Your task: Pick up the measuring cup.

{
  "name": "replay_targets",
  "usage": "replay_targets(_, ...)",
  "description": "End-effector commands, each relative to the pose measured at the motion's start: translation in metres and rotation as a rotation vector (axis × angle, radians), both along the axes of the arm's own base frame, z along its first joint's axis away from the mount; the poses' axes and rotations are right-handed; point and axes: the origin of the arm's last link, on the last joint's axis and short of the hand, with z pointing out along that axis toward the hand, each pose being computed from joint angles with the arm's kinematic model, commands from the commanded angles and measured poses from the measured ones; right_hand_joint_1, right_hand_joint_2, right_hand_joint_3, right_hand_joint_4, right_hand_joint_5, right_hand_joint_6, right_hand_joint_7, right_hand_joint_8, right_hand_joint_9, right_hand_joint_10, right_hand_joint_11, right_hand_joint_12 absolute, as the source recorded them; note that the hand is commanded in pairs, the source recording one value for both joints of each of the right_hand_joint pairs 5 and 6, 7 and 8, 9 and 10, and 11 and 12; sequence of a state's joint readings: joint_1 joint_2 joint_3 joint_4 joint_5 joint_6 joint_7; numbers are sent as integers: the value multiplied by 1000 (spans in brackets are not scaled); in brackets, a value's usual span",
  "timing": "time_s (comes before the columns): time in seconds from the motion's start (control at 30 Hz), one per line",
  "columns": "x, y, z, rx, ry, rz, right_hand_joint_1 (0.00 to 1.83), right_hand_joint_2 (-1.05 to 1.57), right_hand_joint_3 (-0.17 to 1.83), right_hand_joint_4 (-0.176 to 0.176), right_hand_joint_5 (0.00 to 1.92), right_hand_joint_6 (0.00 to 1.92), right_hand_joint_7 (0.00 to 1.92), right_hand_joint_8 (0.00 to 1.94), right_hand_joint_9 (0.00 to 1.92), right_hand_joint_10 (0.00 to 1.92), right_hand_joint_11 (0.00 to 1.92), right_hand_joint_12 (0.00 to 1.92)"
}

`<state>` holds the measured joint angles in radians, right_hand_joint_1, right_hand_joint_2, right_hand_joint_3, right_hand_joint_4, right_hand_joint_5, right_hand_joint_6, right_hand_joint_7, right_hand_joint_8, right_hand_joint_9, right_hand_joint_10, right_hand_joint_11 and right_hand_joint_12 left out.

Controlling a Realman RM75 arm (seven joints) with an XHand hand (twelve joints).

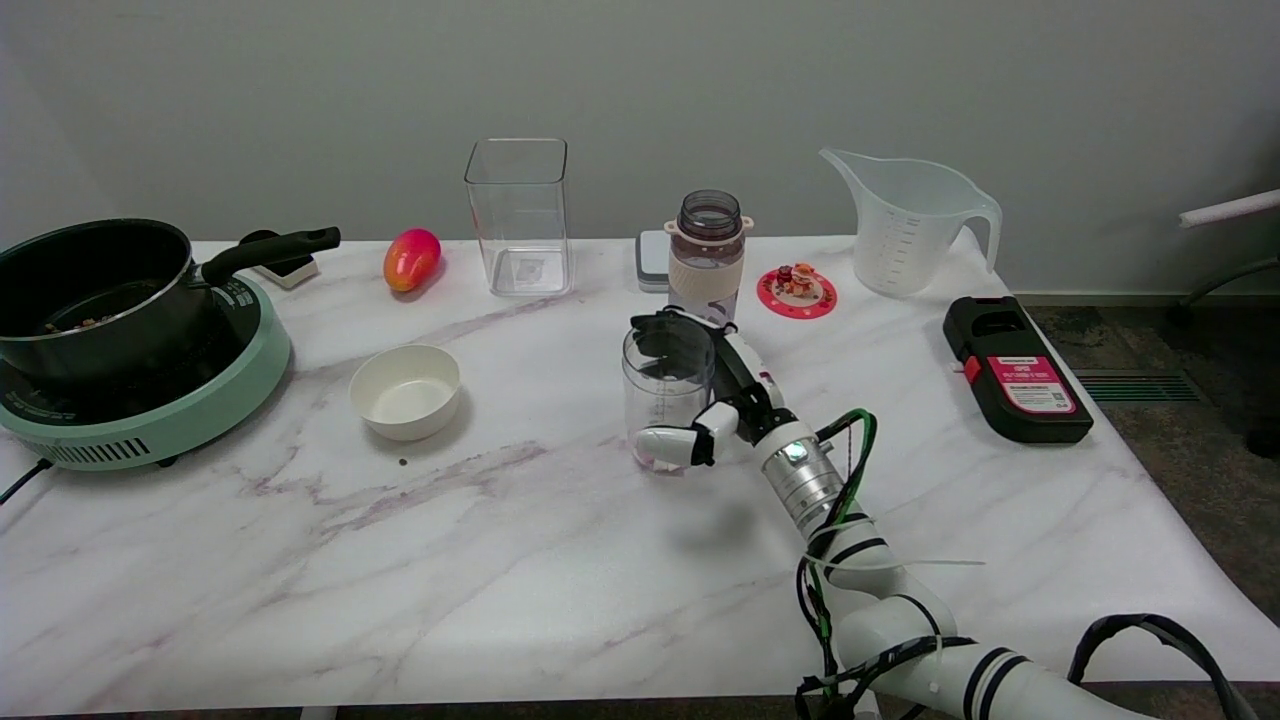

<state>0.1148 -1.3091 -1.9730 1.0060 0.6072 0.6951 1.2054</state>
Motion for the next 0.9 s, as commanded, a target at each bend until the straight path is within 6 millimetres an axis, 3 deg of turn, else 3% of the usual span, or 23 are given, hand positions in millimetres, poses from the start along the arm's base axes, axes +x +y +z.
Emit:
replay_targets(0.03,-4,0,0,-4,-8,-14,1314,-286,1007,0,622,622,677,677,593,593,697,697)
replay_targets(0.1,-5,0,1,-8,-8,-17,1339,-118,943,0,652,652,780,780,652,652,789,789)
replay_targets(0.23,-6,0,3,-12,-7,-22,1380,255,722,0,700,700,956,956,944,944,910,910)
replay_targets(0.4,-7,0,4,-15,-7,-27,1389,436,579,0,756,756,1088,1088,1086,1086,920,920)
replay_targets(0.67,-5,-3,7,-24,-6,-17,1356,609,682,0,1108,1108,1361,1361,1311,1311,1037,1037)
replay_targets(0.9,8,-7,11,-35,-12,26,1310,977,540,0,1351,1351,1538,1538,1475,1475,1200,1200)
